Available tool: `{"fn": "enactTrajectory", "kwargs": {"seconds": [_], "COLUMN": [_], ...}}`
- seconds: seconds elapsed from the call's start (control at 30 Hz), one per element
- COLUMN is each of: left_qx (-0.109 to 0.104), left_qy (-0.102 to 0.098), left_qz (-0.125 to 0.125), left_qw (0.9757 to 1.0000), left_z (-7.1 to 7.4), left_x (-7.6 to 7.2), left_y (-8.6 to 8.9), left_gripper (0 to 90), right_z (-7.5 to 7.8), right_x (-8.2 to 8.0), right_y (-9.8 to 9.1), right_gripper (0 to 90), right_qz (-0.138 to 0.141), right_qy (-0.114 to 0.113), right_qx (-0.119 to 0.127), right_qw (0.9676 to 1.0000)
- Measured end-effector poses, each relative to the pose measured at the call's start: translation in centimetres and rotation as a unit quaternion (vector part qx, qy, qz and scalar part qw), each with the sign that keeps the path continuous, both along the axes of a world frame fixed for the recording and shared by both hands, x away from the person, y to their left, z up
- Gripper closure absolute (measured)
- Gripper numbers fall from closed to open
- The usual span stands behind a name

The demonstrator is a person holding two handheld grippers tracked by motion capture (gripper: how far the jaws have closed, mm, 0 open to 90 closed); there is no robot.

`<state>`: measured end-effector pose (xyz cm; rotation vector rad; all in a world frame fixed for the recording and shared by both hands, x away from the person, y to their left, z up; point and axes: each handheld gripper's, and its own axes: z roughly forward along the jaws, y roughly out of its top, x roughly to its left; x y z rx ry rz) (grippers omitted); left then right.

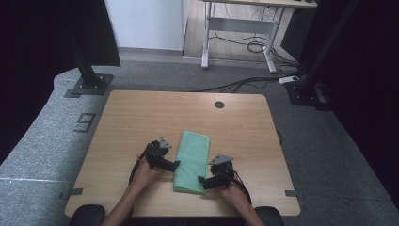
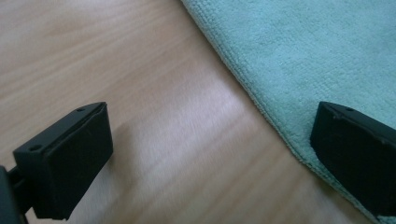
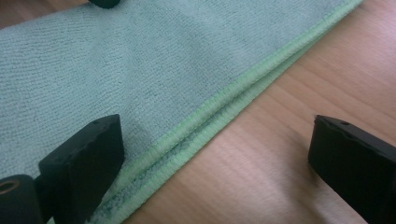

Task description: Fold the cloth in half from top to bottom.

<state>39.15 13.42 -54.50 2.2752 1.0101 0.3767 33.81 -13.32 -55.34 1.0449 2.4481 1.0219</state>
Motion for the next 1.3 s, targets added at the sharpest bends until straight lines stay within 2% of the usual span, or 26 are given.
{"fn": "enactTrajectory", "kwargs": {"seconds": [0.17,0.23,0.37,0.5,0.57,0.63,0.83,0.93,1.1,1.3], "left_qx": [-0.013,-0.023,-0.020,-0.019,-0.021,-0.021,-0.020,-0.021,-0.021,-0.021], "left_qy": [0.004,-0.004,-0.008,-0.010,-0.007,-0.006,-0.005,-0.005,-0.005,-0.005], "left_qz": [-0.001,0.001,0.003,0.009,0.010,0.009,0.008,0.010,0.010,0.010], "left_qw": [0.9999,0.9997,0.9998,0.9997,0.9997,0.9997,0.9998,0.9997,0.9997,0.9997], "left_z": [-0.2,-0.4,-0.4,-0.4,-0.4,-0.4,-0.4,-0.4,-0.4,-0.4], "left_x": [-1.4,-1.9,-2.1,-2.2,-2.2,-2.1,-2.1,-2.1,-2.1,-2.1], "left_y": [1.2,1.6,1.5,1.5,1.5,1.5,1.5,1.5,1.5,1.5], "left_gripper": [0.0,0.0,0.0,0.0,0.1,0.0,0.0,0.0,0.0,0.0], "right_z": [0.0,0.0,0.3,0.6,0.9,1.2,2.6,3.4,4.2,4.1], "right_x": [-1.1,-1.3,-1.0,-0.2,0.6,1.5,5.0,6.5,8.8,11.3], "right_y": [0.7,0.9,1.0,0.7,0.4,0.1,-0.2,0.1,0.8,1.6], "right_gripper": [3.4,3.4,5.5,5.9,5.9,6.9,15.8,24.3,43.4,60.2], "right_qz": [0.014,0.016,0.029,0.028,0.024,0.015,0.000,-0.003,0.001,0.000], "right_qy": [0.002,0.002,0.011,0.030,0.023,0.026,0.020,0.011,0.001,0.014], "right_qx": [-0.001,-0.001,-0.006,0.024,0.020,0.022,0.010,0.010,0.002,-0.005], "right_qw": [0.9999,0.9999,0.9995,0.9989,0.9993,0.9993,0.9997,0.9999,1.0000,0.9999]}}
